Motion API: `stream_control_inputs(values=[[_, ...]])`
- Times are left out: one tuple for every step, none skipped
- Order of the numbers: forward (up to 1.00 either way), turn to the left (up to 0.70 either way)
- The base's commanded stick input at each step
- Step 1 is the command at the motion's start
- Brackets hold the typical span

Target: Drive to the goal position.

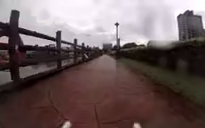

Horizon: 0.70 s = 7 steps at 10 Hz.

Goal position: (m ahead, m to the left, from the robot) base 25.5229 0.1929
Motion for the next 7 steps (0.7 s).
stream_control_inputs(values=[[0.5,0.0],[0.5,0.0],[0.5,0.0],[0.5,0.0],[0.5,0.0],[0.5,0.0],[0.5,0.0]])
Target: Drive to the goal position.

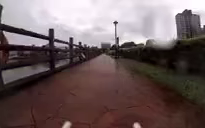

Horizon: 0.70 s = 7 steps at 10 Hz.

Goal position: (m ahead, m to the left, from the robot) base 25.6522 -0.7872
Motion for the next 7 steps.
stream_control_inputs(values=[[0.5,0.0],[0.5,0.0],[0.5,0.0],[0.5,0.09],[0.5,0.38],[0.5,0.48],[0.5,0.5]])
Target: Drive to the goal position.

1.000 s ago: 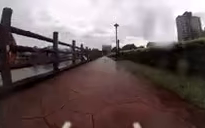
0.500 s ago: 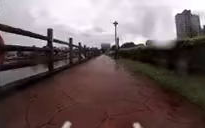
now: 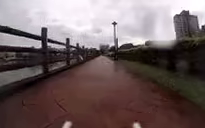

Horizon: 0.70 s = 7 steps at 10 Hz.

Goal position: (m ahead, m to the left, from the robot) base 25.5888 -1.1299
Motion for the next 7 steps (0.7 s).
stream_control_inputs(values=[[0.5,0.43],[0.5,0.0],[0.5,0.0],[0.5,0.0],[0.5,0.0],[0.5,0.0],[0.5,0.0]])
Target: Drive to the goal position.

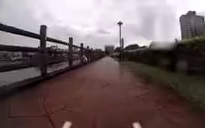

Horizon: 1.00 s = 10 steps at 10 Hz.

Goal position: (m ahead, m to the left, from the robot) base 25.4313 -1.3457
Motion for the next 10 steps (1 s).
stream_control_inputs(values=[[0.5,0.0],[0.5,0.0],[0.5,0.0],[0.5,0.0],[0.5,0.0],[0.5,0.0],[0.5,0.0],[0.5,0.0],[0.5,0.0],[0.5,0.0]])
